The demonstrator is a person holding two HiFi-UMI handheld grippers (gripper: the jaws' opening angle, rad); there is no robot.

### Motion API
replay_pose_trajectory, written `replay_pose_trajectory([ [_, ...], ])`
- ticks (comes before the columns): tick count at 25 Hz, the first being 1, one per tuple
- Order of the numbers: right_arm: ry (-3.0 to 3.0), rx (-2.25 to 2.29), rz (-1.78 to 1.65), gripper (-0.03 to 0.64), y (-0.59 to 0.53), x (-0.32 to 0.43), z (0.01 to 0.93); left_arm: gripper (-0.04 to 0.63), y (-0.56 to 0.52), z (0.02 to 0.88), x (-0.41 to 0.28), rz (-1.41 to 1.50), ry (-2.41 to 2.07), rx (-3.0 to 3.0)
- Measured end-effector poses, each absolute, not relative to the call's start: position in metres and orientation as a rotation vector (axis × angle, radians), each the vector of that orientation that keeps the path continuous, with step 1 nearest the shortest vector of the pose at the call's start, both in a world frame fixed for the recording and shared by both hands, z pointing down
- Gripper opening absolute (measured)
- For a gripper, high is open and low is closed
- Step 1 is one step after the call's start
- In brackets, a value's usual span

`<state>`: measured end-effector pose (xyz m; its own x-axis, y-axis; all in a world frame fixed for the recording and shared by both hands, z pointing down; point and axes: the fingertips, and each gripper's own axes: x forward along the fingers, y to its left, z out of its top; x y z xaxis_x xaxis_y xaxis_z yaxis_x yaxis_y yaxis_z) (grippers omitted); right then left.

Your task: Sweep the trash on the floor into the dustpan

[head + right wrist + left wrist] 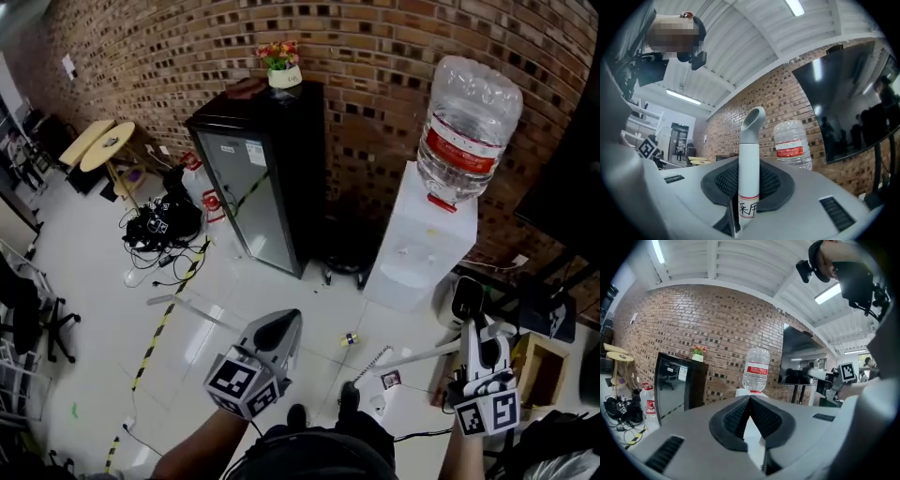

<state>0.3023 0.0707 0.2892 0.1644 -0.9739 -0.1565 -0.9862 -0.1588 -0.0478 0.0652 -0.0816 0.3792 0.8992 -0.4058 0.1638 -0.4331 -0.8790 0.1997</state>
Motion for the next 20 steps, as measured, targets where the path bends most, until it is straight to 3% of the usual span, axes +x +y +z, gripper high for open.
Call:
replay_pose_trajectory([
  [11, 2.233, -2.146, 0.034, 0.078, 0.005, 0.411, 0.437, 0.023, -0.096, 0.507, 0.176, 0.438, -0.765, 2.686],
  [20, 2.287, -2.141, -0.14, 0.078, -0.03, 0.469, 0.581, 0.023, -0.121, 0.61, 0.203, 0.629, -0.835, 2.613],
])
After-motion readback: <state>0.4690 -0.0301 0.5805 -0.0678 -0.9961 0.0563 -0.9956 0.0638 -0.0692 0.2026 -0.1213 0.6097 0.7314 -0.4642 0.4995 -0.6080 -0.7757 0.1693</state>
